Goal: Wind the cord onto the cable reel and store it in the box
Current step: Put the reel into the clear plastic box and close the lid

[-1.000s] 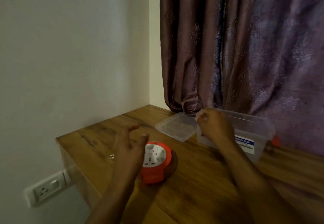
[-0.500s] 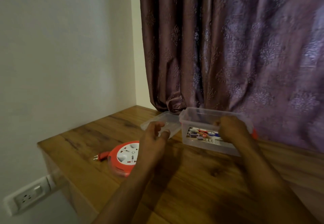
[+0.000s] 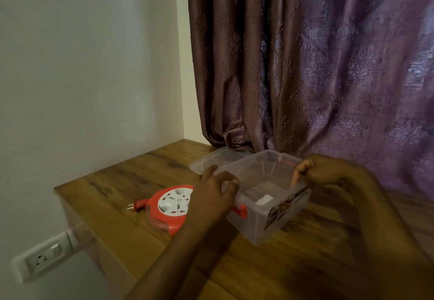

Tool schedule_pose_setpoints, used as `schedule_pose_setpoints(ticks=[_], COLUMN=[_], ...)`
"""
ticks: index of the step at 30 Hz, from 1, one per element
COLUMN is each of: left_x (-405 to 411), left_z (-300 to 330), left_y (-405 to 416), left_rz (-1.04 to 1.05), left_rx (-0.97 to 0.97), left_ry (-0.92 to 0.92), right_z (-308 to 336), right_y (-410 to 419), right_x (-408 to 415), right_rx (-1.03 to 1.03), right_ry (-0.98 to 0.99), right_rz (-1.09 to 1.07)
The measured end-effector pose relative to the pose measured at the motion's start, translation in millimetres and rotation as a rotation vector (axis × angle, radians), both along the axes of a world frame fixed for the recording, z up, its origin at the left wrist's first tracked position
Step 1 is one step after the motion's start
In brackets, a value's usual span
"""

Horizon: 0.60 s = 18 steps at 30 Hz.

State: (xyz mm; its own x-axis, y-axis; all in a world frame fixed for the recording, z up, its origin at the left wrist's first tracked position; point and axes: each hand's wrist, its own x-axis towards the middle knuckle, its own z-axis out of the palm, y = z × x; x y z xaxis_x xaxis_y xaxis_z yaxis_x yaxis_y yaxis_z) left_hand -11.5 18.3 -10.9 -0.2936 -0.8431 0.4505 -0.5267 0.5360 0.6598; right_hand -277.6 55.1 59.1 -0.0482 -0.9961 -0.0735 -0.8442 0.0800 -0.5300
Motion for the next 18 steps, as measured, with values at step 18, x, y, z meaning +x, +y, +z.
schedule_pose_setpoints(ticks=[18], left_x=[66], left_z=[-7], left_y=[111], left_rz=[0.279], left_rx=[-0.049], left_ry=[-0.317], right_z=[2], right_y=[-13], right_x=[14], right_rx=[-0.061], right_ry=[-0.423], right_rz=[0.131])
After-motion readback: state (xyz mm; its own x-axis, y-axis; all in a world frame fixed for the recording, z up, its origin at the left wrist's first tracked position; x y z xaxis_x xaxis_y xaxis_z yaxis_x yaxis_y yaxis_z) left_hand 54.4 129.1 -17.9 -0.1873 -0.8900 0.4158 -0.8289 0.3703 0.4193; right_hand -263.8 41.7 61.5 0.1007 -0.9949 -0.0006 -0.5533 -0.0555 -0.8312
